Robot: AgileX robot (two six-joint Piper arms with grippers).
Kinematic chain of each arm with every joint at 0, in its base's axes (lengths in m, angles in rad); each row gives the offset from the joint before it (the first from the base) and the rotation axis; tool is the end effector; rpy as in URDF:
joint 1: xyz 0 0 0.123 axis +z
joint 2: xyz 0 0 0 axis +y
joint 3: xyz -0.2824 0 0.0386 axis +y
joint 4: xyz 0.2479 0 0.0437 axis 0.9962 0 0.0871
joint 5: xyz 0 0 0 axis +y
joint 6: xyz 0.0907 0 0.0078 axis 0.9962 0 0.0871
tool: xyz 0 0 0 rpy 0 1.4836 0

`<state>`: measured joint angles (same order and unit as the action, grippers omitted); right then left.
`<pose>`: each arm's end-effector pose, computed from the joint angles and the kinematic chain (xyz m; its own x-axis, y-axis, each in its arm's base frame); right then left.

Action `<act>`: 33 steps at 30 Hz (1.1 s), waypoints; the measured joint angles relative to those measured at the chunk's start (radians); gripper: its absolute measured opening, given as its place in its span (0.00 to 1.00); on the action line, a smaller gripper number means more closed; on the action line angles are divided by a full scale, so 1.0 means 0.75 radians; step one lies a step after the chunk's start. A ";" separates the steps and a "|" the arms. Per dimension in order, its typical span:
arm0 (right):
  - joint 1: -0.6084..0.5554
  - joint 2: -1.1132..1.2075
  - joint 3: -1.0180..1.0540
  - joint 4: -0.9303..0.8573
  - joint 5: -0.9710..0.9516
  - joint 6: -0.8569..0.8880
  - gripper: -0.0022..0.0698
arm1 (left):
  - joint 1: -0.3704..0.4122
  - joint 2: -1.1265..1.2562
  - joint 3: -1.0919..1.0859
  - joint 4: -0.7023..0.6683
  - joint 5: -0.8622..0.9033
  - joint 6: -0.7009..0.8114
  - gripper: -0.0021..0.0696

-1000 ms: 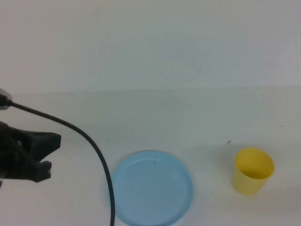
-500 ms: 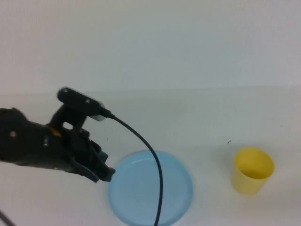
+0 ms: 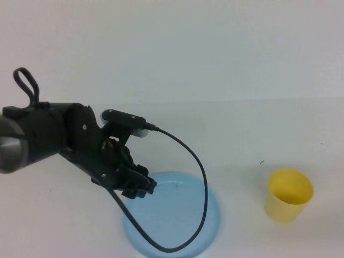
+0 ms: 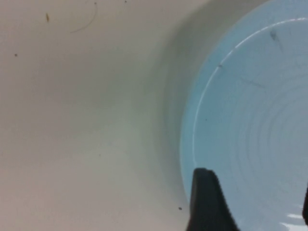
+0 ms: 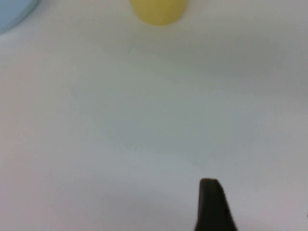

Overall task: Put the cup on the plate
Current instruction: Pick up the plate from the table

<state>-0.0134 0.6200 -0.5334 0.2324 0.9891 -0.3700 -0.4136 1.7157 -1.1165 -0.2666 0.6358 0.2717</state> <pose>0.0935 0.0163 0.2665 -0.7817 -0.2235 -0.5822 -0.2894 0.9570 0.0212 0.3116 -0.1523 0.2117 -0.8018 0.4117 -0.4332 0.5032 0.8561 -0.1177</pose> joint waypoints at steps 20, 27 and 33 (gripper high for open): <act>0.000 0.000 -0.008 0.169 -0.006 0.000 0.60 | 0.000 0.216 -0.015 0.150 -0.042 -0.117 0.32; 0.000 0.000 -0.008 0.169 -0.006 0.000 0.60 | 0.000 0.239 -0.021 0.161 -0.044 -0.087 0.08; 0.000 0.000 -0.008 0.171 -0.027 0.000 0.60 | 0.000 0.242 -0.164 0.168 0.049 -0.017 0.06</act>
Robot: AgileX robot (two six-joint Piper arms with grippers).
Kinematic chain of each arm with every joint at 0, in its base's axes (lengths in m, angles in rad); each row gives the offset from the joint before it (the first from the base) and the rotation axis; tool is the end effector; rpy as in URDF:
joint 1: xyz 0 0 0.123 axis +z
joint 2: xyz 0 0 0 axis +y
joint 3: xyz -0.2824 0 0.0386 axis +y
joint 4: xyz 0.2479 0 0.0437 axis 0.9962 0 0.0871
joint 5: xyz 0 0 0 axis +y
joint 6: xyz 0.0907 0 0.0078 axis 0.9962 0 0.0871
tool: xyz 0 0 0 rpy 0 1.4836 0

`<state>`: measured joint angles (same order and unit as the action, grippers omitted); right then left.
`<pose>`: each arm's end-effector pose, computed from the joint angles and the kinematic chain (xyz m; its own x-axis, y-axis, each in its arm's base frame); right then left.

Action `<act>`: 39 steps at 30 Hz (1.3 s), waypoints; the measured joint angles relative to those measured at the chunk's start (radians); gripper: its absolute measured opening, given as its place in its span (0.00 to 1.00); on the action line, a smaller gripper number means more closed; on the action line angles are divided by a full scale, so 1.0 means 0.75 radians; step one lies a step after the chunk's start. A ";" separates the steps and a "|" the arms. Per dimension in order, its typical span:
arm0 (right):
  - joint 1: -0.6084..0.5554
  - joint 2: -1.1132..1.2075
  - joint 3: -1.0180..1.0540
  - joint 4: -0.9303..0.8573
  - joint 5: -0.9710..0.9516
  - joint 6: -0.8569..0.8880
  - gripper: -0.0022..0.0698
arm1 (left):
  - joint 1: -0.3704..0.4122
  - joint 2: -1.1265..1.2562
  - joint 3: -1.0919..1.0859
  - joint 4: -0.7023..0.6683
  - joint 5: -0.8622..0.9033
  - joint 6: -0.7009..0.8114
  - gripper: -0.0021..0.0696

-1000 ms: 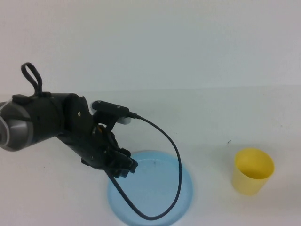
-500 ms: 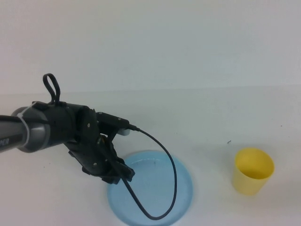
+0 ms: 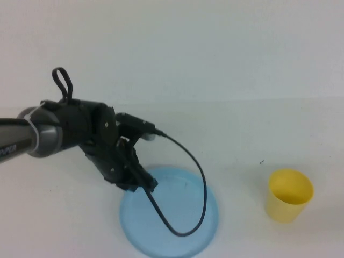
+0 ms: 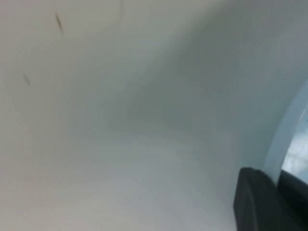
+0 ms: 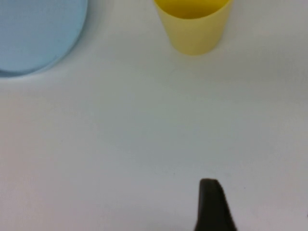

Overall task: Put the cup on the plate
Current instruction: Pick up the plate from the table, then place the plate on the center of the table, then pick up the cup from the table

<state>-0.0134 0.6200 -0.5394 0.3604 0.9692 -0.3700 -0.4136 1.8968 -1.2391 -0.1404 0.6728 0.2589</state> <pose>0.0954 0.0252 0.2721 -0.7665 -0.1421 -0.6263 -0.2863 0.9485 0.1353 0.3442 -0.1598 0.1754 -0.7928 0.5093 -0.3348 0.5501 0.8345 -0.0332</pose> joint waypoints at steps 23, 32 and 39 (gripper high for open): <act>0.000 0.069 0.000 0.008 -0.164 -0.026 0.61 | -0.048 0.177 -0.278 -0.437 0.157 0.247 0.05; 0.014 0.431 -0.165 0.120 -0.080 -0.085 0.78 | -0.055 0.156 -0.324 -0.412 0.226 0.292 0.45; 0.075 0.726 -0.494 0.118 -0.017 -0.038 0.69 | -0.009 -0.113 -0.329 -0.336 0.288 0.326 0.31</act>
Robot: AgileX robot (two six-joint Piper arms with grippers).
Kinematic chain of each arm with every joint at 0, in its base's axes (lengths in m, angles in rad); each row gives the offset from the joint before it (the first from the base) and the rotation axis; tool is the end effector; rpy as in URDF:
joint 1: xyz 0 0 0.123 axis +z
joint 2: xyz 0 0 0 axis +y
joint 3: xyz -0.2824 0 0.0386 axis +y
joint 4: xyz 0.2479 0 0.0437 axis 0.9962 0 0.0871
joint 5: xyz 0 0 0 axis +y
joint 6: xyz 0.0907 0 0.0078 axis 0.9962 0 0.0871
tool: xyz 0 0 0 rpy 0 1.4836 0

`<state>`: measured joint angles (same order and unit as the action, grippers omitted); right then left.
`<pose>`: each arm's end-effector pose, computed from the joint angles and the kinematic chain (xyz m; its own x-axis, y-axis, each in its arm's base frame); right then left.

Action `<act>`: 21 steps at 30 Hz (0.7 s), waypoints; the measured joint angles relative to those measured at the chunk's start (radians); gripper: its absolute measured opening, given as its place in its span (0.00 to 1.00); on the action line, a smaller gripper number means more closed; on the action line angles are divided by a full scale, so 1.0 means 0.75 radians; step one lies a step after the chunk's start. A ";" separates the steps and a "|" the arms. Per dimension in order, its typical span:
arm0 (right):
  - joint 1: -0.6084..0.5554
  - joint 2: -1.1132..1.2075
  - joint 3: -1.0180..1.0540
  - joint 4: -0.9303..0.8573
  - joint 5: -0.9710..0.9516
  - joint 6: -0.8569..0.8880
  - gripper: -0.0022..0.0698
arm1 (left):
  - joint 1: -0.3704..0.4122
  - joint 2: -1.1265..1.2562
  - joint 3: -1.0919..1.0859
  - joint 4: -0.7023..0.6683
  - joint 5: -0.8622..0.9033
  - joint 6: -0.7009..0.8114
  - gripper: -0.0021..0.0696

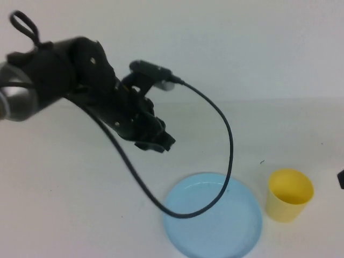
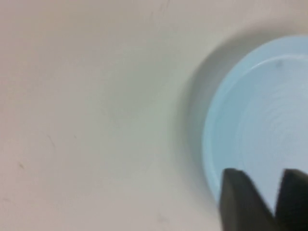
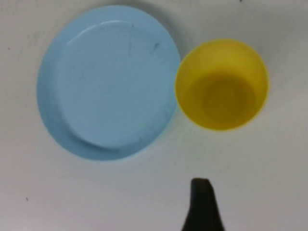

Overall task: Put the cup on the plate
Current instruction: Pick up the cup from the table

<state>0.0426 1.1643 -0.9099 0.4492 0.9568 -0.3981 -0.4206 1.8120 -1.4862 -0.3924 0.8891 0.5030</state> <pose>0.2136 0.0415 0.3027 -0.8447 -0.1547 -0.5123 -0.3186 0.9146 0.2490 0.3486 -0.1856 0.2730 -0.6576 0.5508 -0.5140 0.6983 0.7018 -0.1413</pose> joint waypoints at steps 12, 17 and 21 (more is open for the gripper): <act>0.313 0.575 -0.431 -0.452 0.109 0.271 0.67 | -0.044 -0.735 0.255 -0.032 -0.019 0.128 0.03; 0.324 0.709 -0.506 -0.515 0.110 0.281 0.67 | -0.044 -1.027 0.466 -0.001 -0.082 0.117 0.03; 0.324 0.791 -0.530 -0.546 0.110 0.283 0.67 | -0.044 -1.173 0.525 0.003 -0.079 0.110 0.03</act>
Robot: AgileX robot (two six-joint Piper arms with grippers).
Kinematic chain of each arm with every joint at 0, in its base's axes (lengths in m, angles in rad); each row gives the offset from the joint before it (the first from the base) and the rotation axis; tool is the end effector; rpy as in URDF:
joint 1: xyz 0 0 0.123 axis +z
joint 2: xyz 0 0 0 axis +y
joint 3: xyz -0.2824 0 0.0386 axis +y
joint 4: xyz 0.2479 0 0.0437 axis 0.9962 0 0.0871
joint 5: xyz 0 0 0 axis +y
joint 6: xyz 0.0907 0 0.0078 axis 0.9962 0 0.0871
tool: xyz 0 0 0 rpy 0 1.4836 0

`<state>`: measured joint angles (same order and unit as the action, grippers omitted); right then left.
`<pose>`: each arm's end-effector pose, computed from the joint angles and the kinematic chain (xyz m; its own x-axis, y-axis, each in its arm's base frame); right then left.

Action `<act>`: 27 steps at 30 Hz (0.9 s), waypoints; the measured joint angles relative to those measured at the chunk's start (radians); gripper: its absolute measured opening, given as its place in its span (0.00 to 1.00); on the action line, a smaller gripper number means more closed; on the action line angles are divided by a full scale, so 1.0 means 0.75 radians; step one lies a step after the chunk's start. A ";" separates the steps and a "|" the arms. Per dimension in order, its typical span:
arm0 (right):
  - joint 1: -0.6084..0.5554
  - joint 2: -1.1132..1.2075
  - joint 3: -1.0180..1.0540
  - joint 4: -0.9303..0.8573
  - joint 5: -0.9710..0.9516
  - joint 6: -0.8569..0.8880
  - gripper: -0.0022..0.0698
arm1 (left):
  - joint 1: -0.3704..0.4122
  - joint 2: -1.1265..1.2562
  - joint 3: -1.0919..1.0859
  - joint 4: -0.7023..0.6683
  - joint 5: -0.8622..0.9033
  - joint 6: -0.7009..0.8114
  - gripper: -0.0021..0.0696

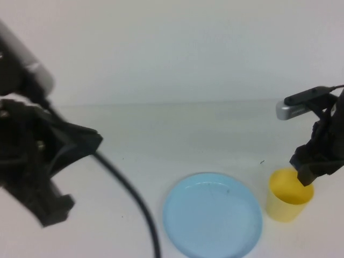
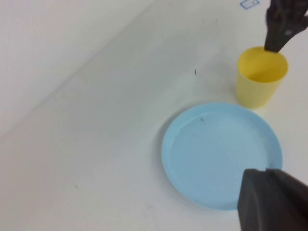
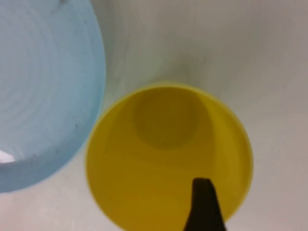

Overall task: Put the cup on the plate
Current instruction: Pick up the cup from the table, then place the cup on the plate

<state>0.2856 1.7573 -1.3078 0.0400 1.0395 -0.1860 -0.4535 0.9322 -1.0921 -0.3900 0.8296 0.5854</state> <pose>0.3328 0.1010 0.2353 -0.8854 -0.4318 -0.1718 -0.4392 0.8984 0.0057 0.1463 -0.0997 0.4101 -0.2451 0.4500 -0.8587 0.7489 0.6503 0.1270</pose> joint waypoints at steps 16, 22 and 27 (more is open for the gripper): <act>0.000 0.159 -0.009 0.041 -0.044 0.000 0.11 | 0.000 -0.429 0.139 0.491 0.036 -0.265 0.03; 0.006 0.159 -0.092 0.086 0.021 0.000 0.07 | 0.000 -0.610 0.368 0.678 0.087 -0.405 0.03; 0.046 0.145 -0.219 0.065 0.158 0.000 0.07 | 0.000 -0.764 0.568 0.919 0.087 -0.642 0.03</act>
<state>0.3204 1.8659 -1.4717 0.0887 1.1580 -0.1860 -0.4535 0.3595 -0.6664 0.2991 0.8947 0.1040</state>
